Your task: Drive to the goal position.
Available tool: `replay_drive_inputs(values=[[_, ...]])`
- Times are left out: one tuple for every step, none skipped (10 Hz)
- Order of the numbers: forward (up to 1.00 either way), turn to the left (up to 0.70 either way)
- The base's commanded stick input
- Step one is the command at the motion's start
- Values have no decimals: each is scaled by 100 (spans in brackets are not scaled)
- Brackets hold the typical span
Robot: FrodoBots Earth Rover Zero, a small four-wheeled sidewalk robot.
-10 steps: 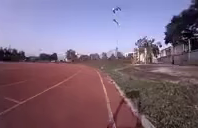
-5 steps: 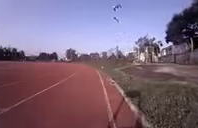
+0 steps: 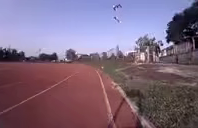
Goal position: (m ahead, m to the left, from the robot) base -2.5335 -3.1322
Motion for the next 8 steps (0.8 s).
replay_drive_inputs(values=[[70, 0], [70, 0], [70, 0], [70, 0], [70, 0], [70, 0], [70, 0], [70, 0]])
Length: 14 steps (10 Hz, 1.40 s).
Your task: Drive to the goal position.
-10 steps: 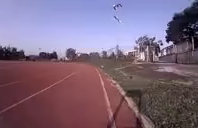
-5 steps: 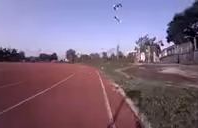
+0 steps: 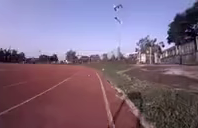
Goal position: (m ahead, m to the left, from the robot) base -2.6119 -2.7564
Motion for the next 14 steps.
replay_drive_inputs(values=[[70, 0], [70, 0], [70, 0], [70, 0], [70, 0], [70, 0], [70, 0], [70, 0], [70, 0], [70, 0], [70, 0], [70, 0], [70, 0], [70, 0]])
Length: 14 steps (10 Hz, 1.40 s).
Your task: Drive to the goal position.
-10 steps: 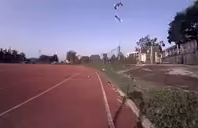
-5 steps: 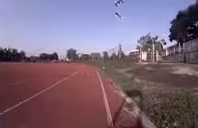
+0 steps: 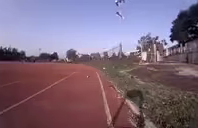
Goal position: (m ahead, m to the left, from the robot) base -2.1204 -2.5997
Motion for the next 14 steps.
replay_drive_inputs(values=[[70, 0], [70, 0], [70, 0], [70, 0], [70, 0], [70, 0], [70, 0], [70, 0], [70, 0], [70, 0], [70, 3], [70, 8], [70, 13], [70, 14]])
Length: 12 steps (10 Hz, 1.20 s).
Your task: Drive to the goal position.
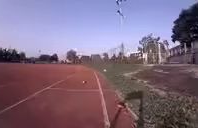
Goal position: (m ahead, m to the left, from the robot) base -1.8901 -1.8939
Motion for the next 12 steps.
replay_drive_inputs(values=[[70, 13], [70, 8], [70, 3], [70, 0], [70, 0], [70, 0], [70, 0], [70, 0], [70, 0], [70, 0], [70, -9], [70, -14]])
